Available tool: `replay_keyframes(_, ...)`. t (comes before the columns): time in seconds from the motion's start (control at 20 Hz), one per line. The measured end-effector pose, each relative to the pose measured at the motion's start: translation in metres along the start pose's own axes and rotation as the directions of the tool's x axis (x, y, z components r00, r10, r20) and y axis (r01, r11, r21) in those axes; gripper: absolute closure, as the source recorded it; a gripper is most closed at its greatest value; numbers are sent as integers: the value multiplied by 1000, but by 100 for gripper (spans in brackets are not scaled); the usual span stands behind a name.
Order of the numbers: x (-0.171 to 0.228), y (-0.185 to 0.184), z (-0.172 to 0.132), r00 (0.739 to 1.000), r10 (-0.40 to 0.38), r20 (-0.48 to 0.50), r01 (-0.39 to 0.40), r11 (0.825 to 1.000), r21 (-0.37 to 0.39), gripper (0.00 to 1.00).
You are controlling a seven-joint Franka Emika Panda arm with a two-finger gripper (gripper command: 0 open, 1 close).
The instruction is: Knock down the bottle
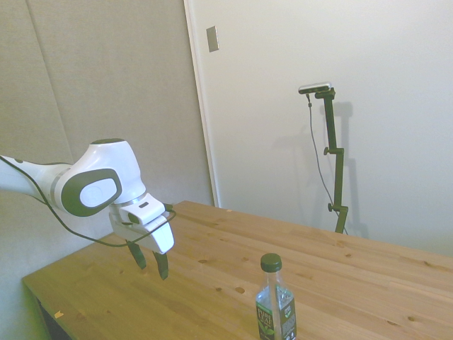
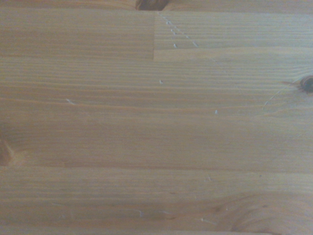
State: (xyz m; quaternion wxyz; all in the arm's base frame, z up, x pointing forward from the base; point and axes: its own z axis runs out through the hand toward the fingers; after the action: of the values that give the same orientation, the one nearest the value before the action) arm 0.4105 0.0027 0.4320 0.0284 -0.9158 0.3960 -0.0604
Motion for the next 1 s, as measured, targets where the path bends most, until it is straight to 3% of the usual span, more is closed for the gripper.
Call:
replay_keyframes(0.25, 11, 9, 2, 1000, 18, -4, -18, 1000, -6, 0)
replay_keyframes(0.5, 57, 54, -2, 997, 71, -27, -72, 997, -27, 0)
replay_keyframes(1.0, 145, 149, -43, 978, 180, -109, -184, 983, -29, 0)
